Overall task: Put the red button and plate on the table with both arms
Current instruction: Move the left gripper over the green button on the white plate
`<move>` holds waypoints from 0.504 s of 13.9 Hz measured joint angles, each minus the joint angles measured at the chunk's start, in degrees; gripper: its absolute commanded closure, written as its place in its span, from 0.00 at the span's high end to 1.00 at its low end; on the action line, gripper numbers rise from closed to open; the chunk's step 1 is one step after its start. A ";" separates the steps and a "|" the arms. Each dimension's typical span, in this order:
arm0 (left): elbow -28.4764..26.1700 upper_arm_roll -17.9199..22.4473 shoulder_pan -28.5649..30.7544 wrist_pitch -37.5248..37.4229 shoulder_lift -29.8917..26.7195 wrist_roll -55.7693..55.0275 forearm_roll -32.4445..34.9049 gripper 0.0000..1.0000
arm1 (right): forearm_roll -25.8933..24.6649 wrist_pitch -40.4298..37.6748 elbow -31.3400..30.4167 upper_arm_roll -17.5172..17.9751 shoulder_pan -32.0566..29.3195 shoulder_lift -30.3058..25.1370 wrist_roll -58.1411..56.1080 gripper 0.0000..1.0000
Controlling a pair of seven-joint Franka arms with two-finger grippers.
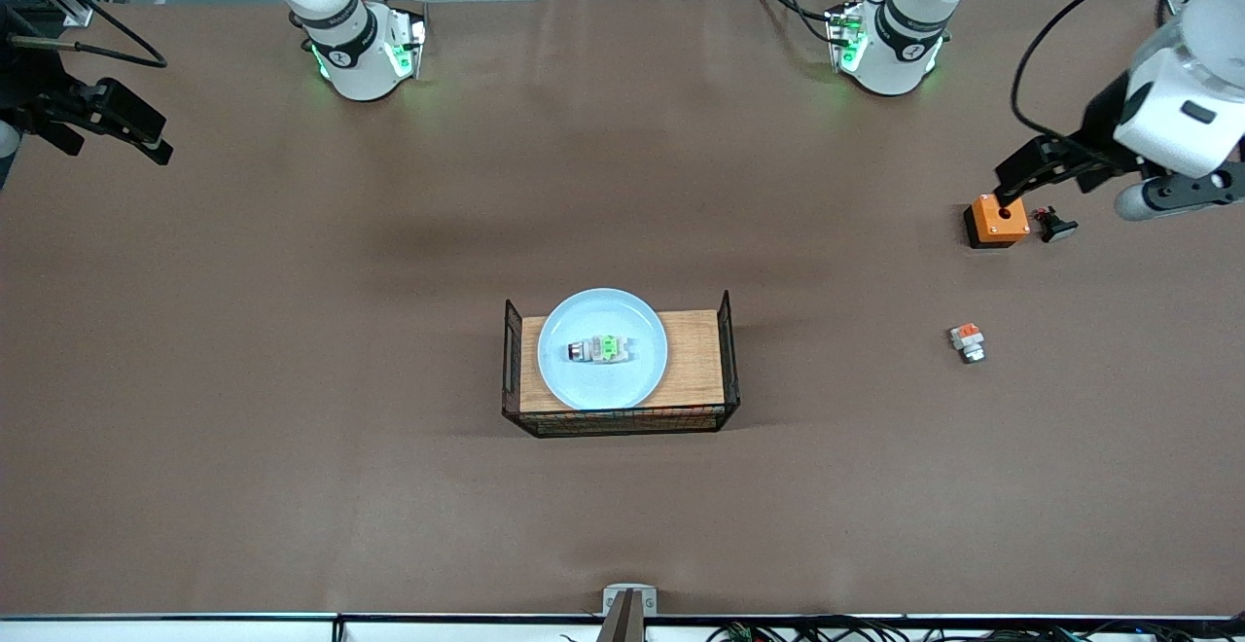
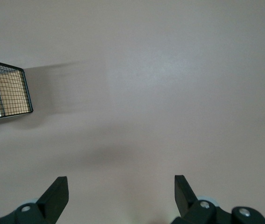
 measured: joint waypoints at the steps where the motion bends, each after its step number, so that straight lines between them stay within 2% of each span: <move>1: 0.03 -1.89 -0.09 0.15 0.29 -5.19 -0.02 1.00 | 0.00 -0.54 -0.01 0.09 0.19 0.00 1.57 1.00; 4: 0.84 -7.70 -0.29 0.65 2.45 -22.21 -0.04 1.00 | 0.00 -1.17 -0.11 0.28 1.76 0.03 6.18 1.00; 7: 4.45 -11.63 -2.30 2.17 8.39 -41.93 -0.05 1.00 | 0.00 -1.63 -0.32 0.40 2.92 0.08 8.26 1.00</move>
